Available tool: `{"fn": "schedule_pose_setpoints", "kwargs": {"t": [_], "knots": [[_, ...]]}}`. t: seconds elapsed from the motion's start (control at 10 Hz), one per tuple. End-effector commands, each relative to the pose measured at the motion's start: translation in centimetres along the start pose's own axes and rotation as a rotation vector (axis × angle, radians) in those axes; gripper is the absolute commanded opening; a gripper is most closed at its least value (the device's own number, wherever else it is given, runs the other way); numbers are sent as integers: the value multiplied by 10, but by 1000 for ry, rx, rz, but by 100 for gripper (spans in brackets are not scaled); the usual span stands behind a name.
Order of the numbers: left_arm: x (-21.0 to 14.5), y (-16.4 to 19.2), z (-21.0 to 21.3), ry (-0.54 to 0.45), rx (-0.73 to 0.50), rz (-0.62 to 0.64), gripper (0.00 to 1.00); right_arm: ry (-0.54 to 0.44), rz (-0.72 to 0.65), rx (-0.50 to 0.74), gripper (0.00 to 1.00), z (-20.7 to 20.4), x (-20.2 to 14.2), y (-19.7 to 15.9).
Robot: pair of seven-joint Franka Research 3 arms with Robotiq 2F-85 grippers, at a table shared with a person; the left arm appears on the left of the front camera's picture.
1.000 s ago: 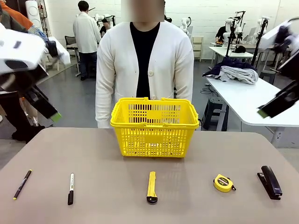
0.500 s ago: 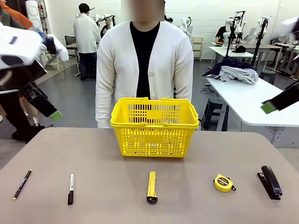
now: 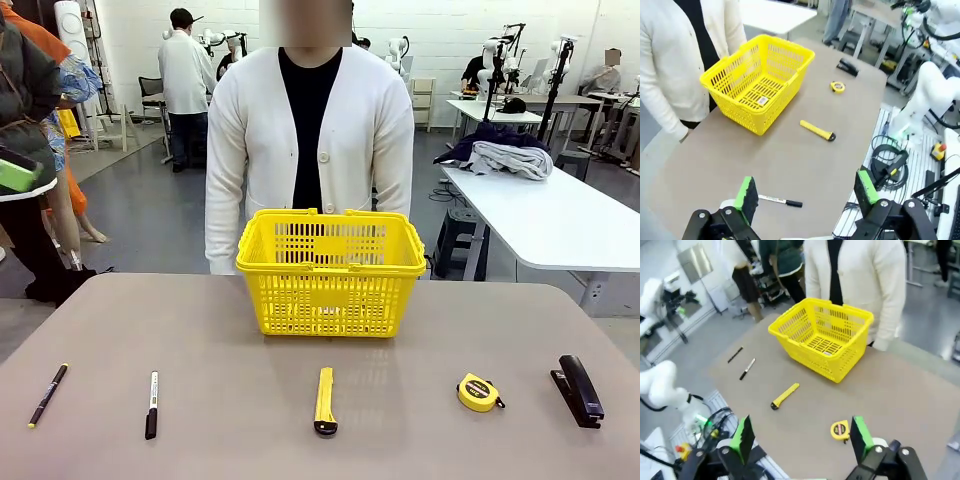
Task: Place the items the person wants into the basket.
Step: Pick up the item the person points to and place it in the Market Basket.
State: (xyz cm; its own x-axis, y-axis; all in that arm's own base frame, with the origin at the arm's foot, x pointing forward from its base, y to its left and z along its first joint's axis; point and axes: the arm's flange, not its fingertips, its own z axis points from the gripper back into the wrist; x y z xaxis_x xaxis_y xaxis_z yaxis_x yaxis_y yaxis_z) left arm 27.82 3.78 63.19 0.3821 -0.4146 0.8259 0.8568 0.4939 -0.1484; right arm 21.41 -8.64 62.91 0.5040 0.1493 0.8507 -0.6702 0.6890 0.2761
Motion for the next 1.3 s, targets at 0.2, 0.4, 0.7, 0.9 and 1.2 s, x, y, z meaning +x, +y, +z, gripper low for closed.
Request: {"fn": "schedule_pose_setpoints", "kwargs": {"t": [0.2, 0.4, 0.7, 0.9, 1.2], "knots": [[-52, 0, 62, -19, 161, 60, 100, 194, -70, -294, 100, 23, -64, 7], [-60, -2, 73, 66, 213, 70, 100, 333, -65, -297, 100, 27, -51, 15], [-62, 1, 72, 183, 283, 95, 100, 326, -68, -208, 100, 32, -36, 17], [-64, 4, 71, 211, 278, 98, 100, 248, -90, -106, 100, 41, -34, 11], [-67, 8, 67, 234, 265, 105, 100, 226, -116, -99, 100, 38, -34, 2]]}}
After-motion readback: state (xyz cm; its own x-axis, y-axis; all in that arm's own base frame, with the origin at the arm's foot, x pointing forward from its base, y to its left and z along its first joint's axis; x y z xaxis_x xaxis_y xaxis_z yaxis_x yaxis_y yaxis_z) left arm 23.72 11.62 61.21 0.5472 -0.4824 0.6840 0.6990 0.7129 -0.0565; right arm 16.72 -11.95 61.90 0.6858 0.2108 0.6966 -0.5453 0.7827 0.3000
